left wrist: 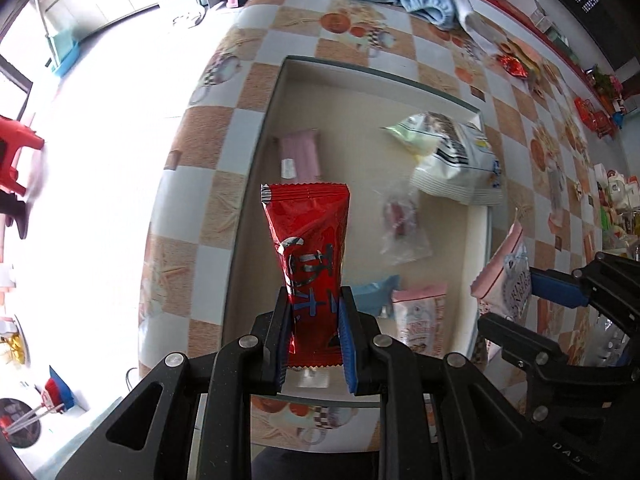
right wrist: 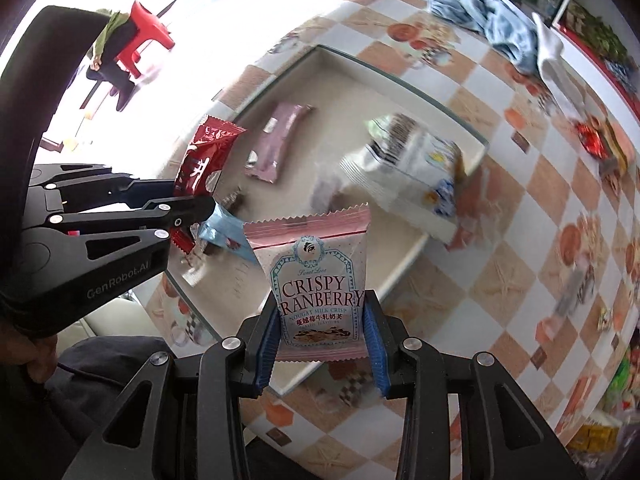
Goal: Organize snacks
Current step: 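Release red packet into tray with left tool while right tool releases Cranberry packet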
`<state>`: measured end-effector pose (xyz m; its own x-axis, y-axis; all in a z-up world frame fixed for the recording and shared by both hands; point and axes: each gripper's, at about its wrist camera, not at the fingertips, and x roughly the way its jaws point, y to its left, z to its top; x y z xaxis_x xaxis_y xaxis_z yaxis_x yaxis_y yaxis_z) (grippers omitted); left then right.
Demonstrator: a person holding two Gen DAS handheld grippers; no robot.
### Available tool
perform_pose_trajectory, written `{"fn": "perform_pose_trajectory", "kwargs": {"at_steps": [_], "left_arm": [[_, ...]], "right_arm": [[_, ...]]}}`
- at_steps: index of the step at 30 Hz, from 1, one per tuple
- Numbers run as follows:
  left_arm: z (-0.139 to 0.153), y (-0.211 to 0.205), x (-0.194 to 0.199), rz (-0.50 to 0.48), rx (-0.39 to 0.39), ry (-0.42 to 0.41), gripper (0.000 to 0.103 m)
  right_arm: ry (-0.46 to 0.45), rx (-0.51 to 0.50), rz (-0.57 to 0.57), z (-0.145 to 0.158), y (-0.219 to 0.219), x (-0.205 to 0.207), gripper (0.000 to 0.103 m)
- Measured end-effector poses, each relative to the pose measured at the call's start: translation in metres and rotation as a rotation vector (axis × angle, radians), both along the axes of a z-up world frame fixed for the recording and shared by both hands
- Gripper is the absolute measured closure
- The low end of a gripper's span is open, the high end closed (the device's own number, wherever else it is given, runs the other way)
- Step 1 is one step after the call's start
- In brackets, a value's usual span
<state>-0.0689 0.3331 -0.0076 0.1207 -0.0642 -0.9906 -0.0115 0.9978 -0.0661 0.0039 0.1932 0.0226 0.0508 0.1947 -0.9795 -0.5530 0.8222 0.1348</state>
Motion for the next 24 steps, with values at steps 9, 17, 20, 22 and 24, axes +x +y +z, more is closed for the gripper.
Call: {"fn": "perform_pose_trajectory", "kwargs": {"at_steps": [9,17,20,22,24], "left_arm": [[-0.011,0.013,0.001,-0.027,-0.017,0.035,0.079],[-0.008,0.014,0.009,-0.05,-0.038,0.017,0.079],[-0.009,0.012,0.012,-0.058,-0.042,0.025,0.074],[-0.009,0.011,0.013,-0.061,-0.053,0.026,0.062],[-0.007,0.009,0.014,-0.062,-0.048,0.016,0.047]], "right_arm": [[0.019,-0.048,0.036,-0.01,0.029,0.001,0.063],[-0.007,-0.059,0.004,-0.004,0.037,0.008,0.063],[-0.023,-0.06,-0.02,-0.001,0.036,0.012,0.06],[-0.022,-0.062,-0.042,-0.001,0.033,0.013,0.041],[-0.026,-0.057,-0.06,0.0,0.03,0.013,0.026]]}}
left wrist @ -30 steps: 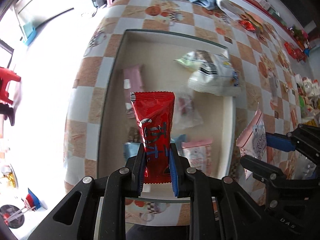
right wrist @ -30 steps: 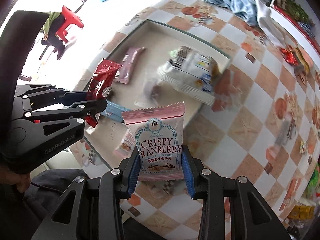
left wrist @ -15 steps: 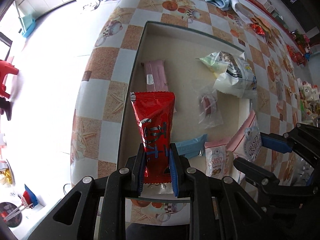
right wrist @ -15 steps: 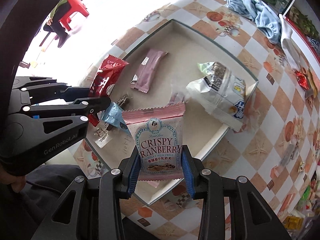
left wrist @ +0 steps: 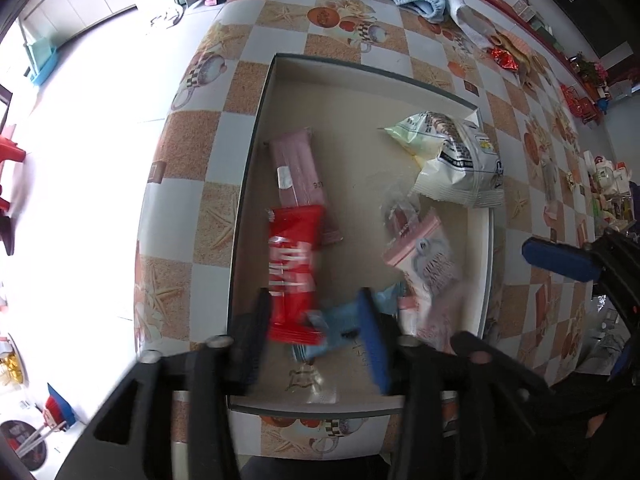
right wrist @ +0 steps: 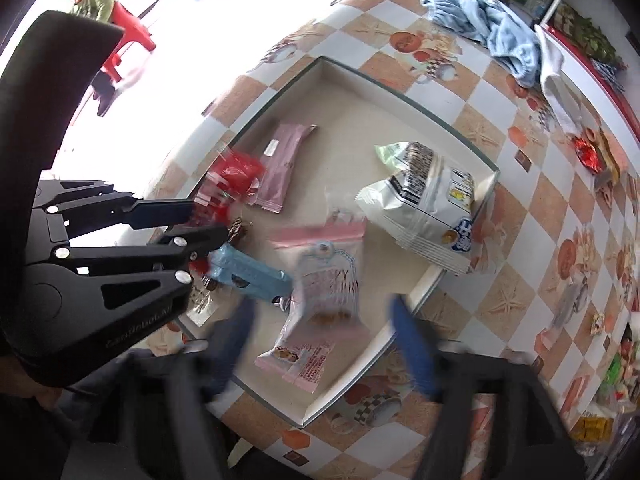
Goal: Organize snacks
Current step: 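Release red packet into tray with left tool while right tool releases Cranberry packet, then withdraw both tools from the tray back over the remaining snacks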
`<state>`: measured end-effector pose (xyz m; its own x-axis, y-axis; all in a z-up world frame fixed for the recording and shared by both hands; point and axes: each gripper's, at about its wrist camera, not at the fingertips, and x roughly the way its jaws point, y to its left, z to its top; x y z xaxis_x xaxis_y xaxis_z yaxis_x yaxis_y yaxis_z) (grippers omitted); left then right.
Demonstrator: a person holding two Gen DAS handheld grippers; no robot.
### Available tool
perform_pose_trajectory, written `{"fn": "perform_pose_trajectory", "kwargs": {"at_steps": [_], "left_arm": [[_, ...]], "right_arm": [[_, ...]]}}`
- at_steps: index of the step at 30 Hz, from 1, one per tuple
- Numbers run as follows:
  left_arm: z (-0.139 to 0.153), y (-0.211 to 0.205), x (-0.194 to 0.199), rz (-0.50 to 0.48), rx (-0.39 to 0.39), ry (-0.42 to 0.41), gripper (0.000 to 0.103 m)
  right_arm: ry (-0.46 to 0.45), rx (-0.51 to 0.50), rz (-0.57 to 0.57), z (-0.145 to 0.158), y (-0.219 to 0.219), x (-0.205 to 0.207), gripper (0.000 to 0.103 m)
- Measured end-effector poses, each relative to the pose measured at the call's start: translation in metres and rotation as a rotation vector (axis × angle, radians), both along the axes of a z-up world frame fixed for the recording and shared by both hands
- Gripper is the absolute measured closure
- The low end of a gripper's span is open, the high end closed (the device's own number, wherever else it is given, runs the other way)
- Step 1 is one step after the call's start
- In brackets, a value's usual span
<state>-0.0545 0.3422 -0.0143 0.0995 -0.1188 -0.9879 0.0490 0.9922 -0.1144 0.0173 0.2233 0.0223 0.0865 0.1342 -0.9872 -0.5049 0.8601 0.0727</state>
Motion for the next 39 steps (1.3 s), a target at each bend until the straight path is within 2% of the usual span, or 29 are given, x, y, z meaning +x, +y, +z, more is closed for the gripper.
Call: {"fn": "perform_pose_trajectory", "kwargs": {"at_steps": [1,6,11,16,21,24,28,31,34,39], "left_arm": [[0.001,-0.001,0.0,0.0,0.001,-0.002,0.043],[-0.001,-0.009,0.001,-0.011,0.003,0.008,0.041],[0.005,-0.03,0.0,-0.047,-0.004,0.006,0.04],[0.018,-0.071,-0.002,-0.16,0.008,-0.029,0.04],[0.023,-0.128,-0.001,-0.283,-0.011,0.001,0.04],[0.022,-0.168,0.003,-0.345,-0.009,0.02,0.029],[0.011,-0.225,0.003,-0.439,0.031,0.065,0.027],[0.001,-0.26,0.001,-0.488,0.025,0.102,0.026],[-0.012,-0.285,0.004,-0.51,0.073,0.116,0.026],[-0.024,-0.305,0.023,-0.46,0.091,0.12,0.026]], "right_arm": [[0.002,0.007,-0.004,0.0,-0.002,0.0,0.026],[0.009,0.012,-0.019,0.0,-0.011,-0.003,0.026],[0.03,0.023,-0.11,-0.005,-0.043,-0.009,0.026],[0.076,0.035,-0.318,-0.017,-0.107,-0.019,0.026],[0.143,0.045,-0.538,-0.035,-0.177,-0.034,0.026],[0.167,0.033,-0.642,-0.045,-0.217,-0.043,0.026],[0.191,0.032,-0.745,-0.055,-0.267,-0.056,0.026],[0.205,0.032,-0.78,-0.061,-0.293,-0.065,0.026],[0.216,0.021,-0.803,-0.068,-0.314,-0.074,0.026],[0.206,-0.026,-0.804,-0.076,-0.343,-0.083,0.026]]}}
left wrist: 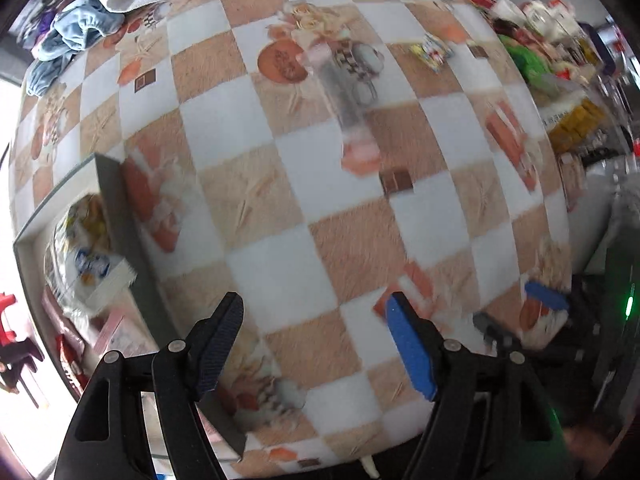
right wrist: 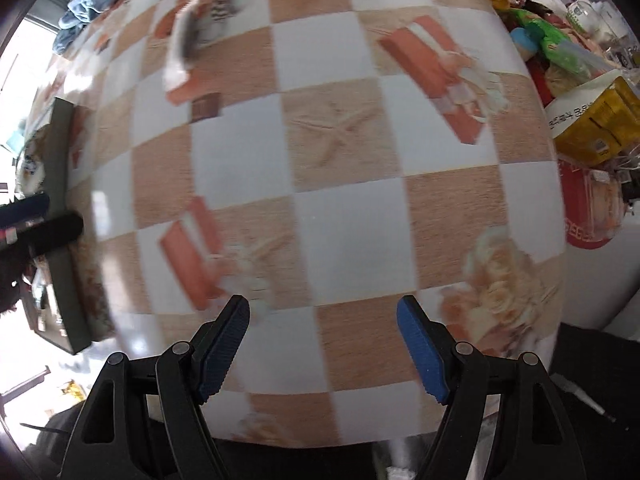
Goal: Organize snacks
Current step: 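Withdraw both tools from the tray back over the remaining snacks, then grasp the white stick-shaped wrapper with the left tool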
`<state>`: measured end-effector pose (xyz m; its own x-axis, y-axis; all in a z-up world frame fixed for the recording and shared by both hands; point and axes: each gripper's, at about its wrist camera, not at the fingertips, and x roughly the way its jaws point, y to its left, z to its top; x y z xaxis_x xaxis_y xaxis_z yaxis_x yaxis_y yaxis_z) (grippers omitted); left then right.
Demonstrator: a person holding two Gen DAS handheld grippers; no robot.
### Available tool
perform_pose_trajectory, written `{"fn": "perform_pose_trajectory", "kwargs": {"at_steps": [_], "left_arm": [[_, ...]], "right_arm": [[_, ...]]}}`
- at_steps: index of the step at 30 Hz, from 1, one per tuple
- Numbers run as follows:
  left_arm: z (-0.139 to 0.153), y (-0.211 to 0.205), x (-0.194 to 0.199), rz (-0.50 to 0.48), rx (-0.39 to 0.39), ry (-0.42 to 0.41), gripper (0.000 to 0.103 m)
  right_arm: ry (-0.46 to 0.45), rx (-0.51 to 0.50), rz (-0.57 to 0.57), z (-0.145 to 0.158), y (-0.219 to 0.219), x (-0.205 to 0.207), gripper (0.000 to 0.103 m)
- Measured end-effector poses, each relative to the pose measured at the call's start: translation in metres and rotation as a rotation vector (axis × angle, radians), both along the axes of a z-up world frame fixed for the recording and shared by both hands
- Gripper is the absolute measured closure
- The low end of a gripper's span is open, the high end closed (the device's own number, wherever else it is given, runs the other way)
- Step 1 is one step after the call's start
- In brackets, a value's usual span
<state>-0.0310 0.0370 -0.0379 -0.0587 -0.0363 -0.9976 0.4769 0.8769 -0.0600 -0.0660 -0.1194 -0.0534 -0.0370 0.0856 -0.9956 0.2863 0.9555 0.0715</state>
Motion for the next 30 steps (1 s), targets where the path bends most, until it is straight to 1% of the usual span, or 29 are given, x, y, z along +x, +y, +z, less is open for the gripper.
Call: {"fn": "perform_pose_trajectory", "kwargs": {"at_steps": [6,8,10,12,15,18,19,21,23,25,28,30], "left_arm": [[-0.018,-0.022,0.04,0.114,0.01,-0.007,0.026],[-0.026,-0.028,0.05,0.131,0.019,-0.009,0.026],[-0.034,-0.033,0.061,0.149,0.029,-0.013,0.026],[-0.038,-0.036,0.07,0.166,0.025,-0.023,0.026],[-0.045,-0.041,0.082,0.178,0.024,-0.027,0.026],[-0.054,-0.044,0.091,0.184,0.047,-0.018,0.026],[-0.057,-0.044,0.094,0.189,0.053,-0.018,0.022],[-0.059,-0.05,0.096,0.191,0.05,-0.036,0.02],[-0.06,-0.052,0.1,0.191,0.047,-0.042,0.014],[-0.062,-0.056,0.104,0.175,0.058,-0.057,0.011],[-0.071,-0.069,0.105,0.165,0.048,-0.056,0.011],[-0.07,-0.067,0.104,0.157,0.039,-0.064,0.014]], "right_arm": [[0.009,0.015,0.023,-0.008,-0.015,-0.008,0.026],[0.013,0.014,0.038,-0.009,-0.02,-0.011,0.026],[0.012,0.011,0.045,-0.015,-0.036,-0.015,0.026],[0.003,0.004,0.05,-0.014,-0.041,-0.015,0.026],[-0.009,0.008,0.062,-0.01,-0.054,-0.015,0.026],[-0.009,0.012,0.071,-0.008,-0.057,-0.011,0.026],[-0.008,0.015,0.074,-0.009,-0.058,-0.011,0.026],[-0.002,0.017,0.077,-0.01,-0.063,-0.012,0.026],[0.0,0.019,0.073,-0.01,-0.068,-0.012,0.026],[0.0,0.018,0.063,-0.01,-0.074,-0.015,0.026],[-0.002,0.016,0.055,-0.008,-0.085,-0.018,0.026],[-0.005,0.019,0.05,-0.007,-0.09,-0.018,0.026]]}}
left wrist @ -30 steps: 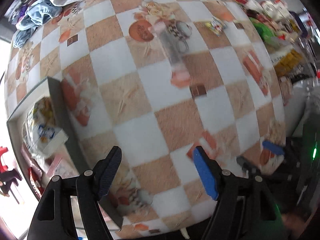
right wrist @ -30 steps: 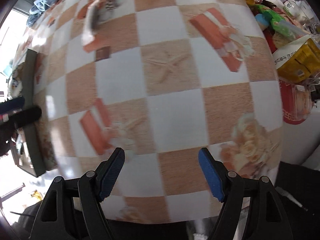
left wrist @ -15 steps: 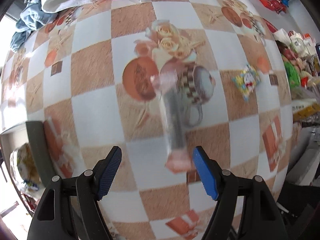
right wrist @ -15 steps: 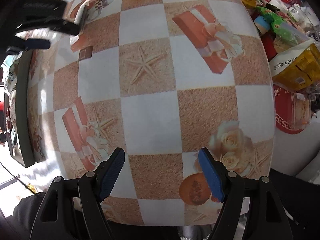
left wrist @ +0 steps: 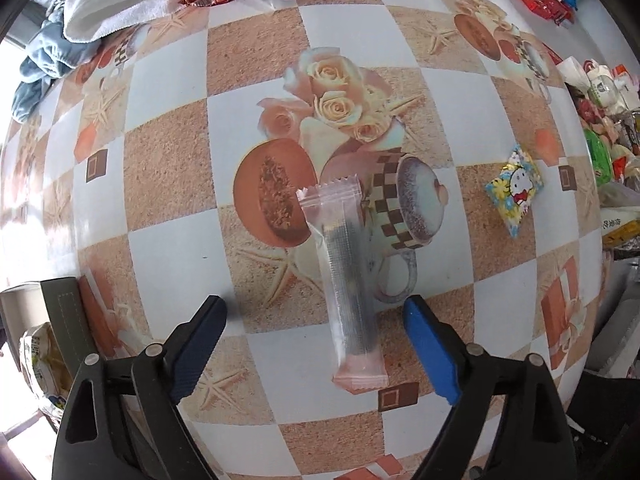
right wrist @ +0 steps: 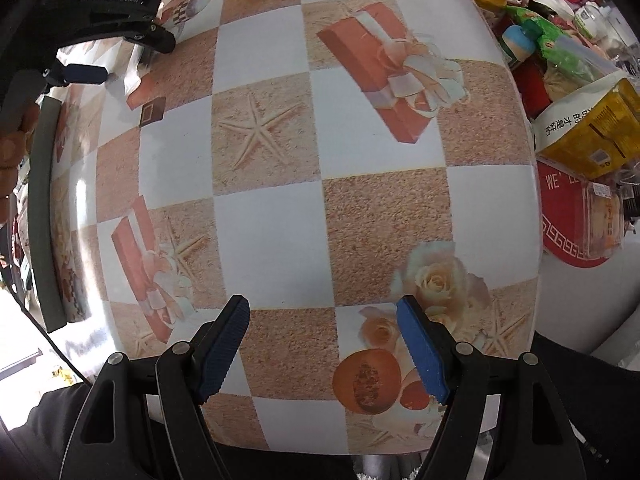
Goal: Organize snacks
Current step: 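Grasp the white stick-shaped wrapper with the left tool, then lift white stick wrapper with left tool while right tool grasps Hello Kitty candy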
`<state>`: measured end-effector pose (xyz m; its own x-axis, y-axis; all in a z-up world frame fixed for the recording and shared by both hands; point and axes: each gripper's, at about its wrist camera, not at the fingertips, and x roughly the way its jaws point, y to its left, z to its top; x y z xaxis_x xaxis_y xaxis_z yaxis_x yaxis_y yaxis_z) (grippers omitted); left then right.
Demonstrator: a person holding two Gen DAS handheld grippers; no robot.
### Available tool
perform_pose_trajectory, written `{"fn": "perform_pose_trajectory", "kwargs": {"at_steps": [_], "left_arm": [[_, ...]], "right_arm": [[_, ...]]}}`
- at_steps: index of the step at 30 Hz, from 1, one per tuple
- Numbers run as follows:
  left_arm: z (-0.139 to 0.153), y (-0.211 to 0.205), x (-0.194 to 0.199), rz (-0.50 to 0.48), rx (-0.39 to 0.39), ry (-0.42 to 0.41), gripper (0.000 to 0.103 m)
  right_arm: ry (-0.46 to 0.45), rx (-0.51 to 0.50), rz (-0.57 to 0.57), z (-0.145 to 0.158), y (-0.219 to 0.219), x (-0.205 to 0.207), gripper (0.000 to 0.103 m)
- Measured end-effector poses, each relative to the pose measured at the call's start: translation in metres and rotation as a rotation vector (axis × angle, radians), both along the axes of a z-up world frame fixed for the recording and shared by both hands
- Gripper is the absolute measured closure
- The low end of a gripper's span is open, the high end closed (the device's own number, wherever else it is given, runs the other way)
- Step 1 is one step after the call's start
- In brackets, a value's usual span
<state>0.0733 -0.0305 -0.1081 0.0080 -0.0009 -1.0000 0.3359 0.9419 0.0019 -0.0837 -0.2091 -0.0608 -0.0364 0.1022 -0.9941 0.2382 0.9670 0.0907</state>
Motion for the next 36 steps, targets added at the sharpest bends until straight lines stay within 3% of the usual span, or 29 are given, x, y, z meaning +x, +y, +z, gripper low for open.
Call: {"fn": "perform_pose_trajectory", "kwargs": {"at_steps": [5,10,12,13,14,23,31,36], "left_arm": [[0.007,0.01,-0.006,-0.026,-0.011,-0.02,0.028],[0.011,0.01,-0.007,-0.028,-0.003,-0.023,0.035],[0.015,0.009,-0.006,-0.018,-0.008,-0.036,0.054],[0.018,0.006,-0.006,-0.028,-0.019,-0.038,0.079],[0.018,0.002,-0.006,-0.044,-0.019,-0.032,0.086],[0.021,0.013,-0.019,-0.1,0.007,-0.045,0.087],[0.023,0.059,-0.064,-0.005,0.0,-0.015,0.087],[0.024,0.072,-0.086,-0.015,-0.008,0.006,0.087]], "right_arm": [[-0.01,0.009,-0.01,0.001,-0.011,0.008,0.026],[-0.023,0.006,0.001,0.002,-0.012,0.023,0.026],[-0.027,0.005,0.007,0.003,-0.015,0.027,0.026],[-0.028,0.005,0.009,0.002,-0.014,0.028,0.026],[-0.03,0.006,0.008,0.002,-0.015,0.028,0.026],[-0.091,0.055,-0.089,0.021,-0.031,0.055,0.026],[-0.155,0.244,-0.475,0.019,-0.064,0.131,0.026],[-0.139,0.154,-0.564,0.008,-0.05,0.175,0.026]]}}
